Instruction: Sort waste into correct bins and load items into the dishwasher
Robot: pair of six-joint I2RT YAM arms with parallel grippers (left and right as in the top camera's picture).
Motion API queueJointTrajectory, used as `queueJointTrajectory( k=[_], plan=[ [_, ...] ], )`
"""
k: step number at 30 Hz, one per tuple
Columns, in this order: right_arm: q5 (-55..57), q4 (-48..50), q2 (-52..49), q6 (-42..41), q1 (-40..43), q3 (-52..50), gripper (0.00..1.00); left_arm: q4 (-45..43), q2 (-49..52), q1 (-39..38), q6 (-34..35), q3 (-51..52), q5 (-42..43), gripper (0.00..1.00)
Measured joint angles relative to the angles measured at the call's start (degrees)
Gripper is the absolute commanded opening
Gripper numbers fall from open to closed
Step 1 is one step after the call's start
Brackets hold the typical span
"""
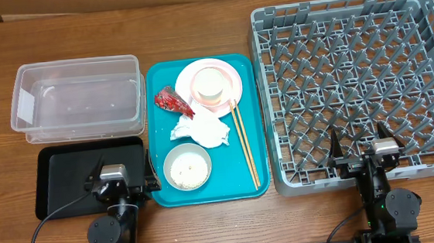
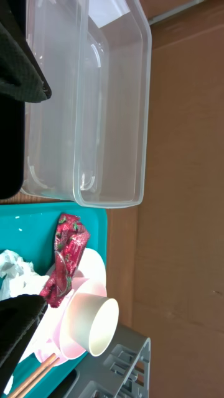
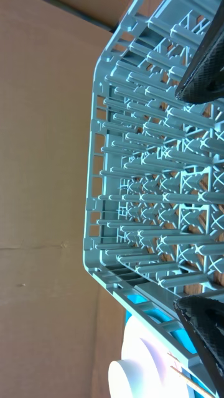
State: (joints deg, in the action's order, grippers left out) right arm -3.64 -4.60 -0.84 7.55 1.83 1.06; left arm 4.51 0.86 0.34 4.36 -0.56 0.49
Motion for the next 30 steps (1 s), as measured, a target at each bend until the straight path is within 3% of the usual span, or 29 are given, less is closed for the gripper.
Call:
queueJointTrajectory(
  k=[8,12,18,22,26,30],
  plan=[
    [0.0,0.0,0.0,0.0,0.0,0.0,1.0,-0.2,0.0,0.0,0.3,0.0,0.6,1.0],
    [0.0,0.0,0.0,0.0,0.0,0.0,1.0,-0.3,0.0,0.0,5.0,-0.9,4.9,1.0],
    [0.0,0.0,0.0,0.0,0.0,0.0,1.0,8.9,1.8,0.0,10.8,-16.0,7.7,1.0],
    [0.0,0.0,0.0,0.0,0.0,0.0,1.0,18.6,8.0,0.0,12.0,-32.2,10.8,1.0],
    [0.0,-0.1,0.0,0.0,0.0,0.0,1.0,33.6,19.5,0.0,11.5,-49.3,14.6,1.0],
    [0.0,-0.1,0.0,0.0,0.0,0.0,1.0,59.1,36.7,0.0,8.1,-69.4,19.3,1.0]
  ],
)
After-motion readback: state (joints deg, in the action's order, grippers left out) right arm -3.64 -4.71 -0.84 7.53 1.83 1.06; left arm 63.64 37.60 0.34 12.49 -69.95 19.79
